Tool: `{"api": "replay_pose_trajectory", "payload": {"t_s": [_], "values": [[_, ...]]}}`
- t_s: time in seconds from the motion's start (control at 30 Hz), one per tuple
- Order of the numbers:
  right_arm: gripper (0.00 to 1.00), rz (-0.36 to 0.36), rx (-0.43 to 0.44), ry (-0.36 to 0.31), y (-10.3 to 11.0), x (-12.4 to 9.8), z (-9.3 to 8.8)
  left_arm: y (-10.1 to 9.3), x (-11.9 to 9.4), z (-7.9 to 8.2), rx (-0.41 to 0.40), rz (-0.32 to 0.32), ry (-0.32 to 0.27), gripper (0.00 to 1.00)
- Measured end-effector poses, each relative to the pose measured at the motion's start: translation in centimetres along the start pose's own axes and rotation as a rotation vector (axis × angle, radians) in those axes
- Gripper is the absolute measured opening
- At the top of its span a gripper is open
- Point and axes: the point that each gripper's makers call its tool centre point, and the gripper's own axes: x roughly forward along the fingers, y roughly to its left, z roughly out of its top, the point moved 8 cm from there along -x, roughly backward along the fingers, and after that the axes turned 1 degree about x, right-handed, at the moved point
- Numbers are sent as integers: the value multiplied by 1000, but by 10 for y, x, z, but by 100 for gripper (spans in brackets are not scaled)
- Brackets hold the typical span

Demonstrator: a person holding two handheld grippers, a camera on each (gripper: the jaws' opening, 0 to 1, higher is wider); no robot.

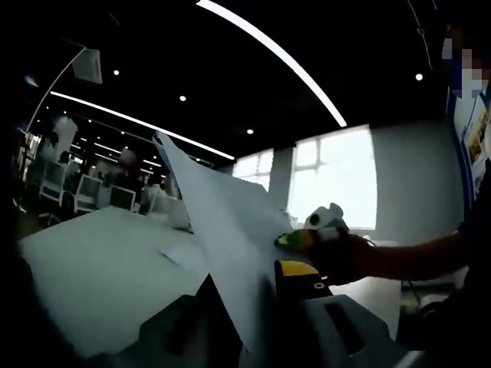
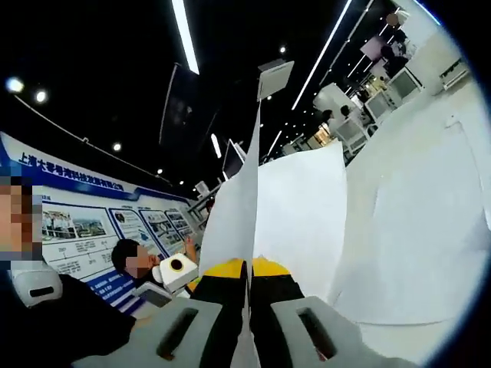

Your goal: Organize the stack of printing papers by aligning and flattening the scattered papers on the table

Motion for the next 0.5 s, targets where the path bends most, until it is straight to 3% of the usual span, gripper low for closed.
{"api": "replay_pose_trajectory", "payload": {"t_s": [0.5], "values": [[0,-17,-27,-4,-8,-3,-1,0,0,-1,20,8,9,14]]}}
